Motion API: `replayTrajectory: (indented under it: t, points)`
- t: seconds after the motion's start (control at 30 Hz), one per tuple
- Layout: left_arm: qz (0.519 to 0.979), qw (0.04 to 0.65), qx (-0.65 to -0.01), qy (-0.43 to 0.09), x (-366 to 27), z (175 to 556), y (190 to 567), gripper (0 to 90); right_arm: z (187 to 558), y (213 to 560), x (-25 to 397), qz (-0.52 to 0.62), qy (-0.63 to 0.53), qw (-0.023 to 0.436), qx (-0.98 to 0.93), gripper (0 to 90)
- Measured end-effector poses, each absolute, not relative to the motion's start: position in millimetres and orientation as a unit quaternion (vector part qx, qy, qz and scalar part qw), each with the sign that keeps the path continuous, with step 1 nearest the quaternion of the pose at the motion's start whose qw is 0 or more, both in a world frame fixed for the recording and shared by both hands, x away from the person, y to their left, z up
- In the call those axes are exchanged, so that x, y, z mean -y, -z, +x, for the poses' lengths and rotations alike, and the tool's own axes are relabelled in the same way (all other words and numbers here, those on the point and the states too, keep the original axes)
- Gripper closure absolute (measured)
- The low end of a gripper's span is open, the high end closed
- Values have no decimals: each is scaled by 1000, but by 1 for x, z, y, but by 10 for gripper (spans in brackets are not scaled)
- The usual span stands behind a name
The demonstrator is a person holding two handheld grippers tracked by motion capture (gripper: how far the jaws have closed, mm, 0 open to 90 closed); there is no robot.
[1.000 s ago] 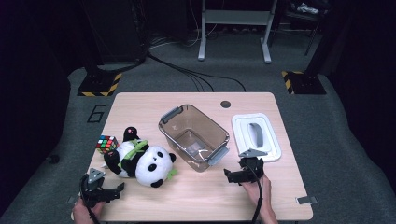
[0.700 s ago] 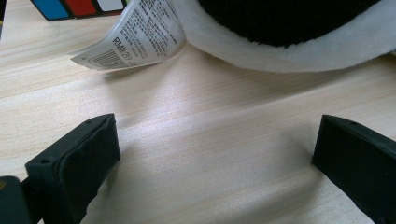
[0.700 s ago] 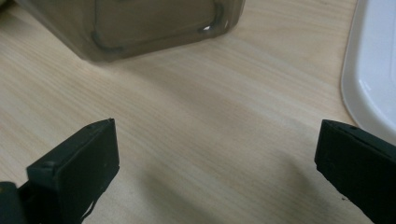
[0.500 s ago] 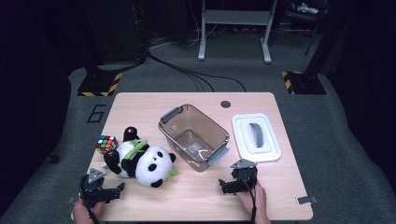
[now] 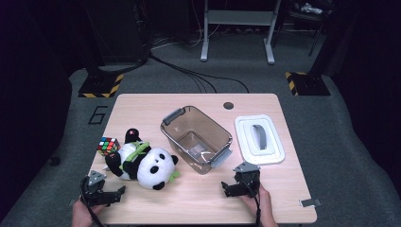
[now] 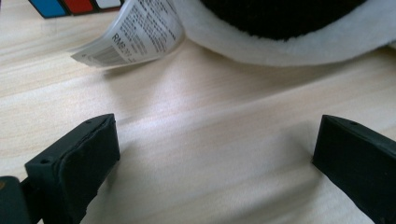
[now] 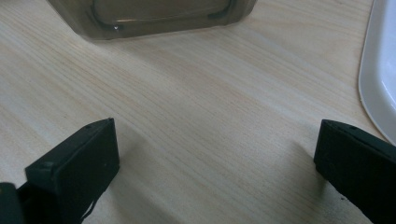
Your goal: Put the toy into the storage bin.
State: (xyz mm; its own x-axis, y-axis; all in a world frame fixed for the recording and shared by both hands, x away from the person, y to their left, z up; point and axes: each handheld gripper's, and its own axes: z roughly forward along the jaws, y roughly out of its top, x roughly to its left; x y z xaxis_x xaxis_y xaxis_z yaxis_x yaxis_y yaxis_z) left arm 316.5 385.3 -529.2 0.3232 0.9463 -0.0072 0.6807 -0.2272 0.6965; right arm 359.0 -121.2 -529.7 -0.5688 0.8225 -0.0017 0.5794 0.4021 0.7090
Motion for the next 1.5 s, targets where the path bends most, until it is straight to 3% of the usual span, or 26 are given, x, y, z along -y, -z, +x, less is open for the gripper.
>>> replayTrajectory:
  t: [0.47,0.87,1.17,1.5]
  points:
    - [737,337,-538,-232,-394,300,487,0,359,530,121,429,-341,176,-818,0]
    - [743,367,-502,-248,-377,304,439,0,361,530,123,417,-341,176,-824,0]
    - [756,377,-472,-254,-354,326,414,0,361,530,123,415,-341,177,-825,0]
    - [775,363,-456,-245,-331,360,411,0,361,530,123,415,-341,177,-825,0]
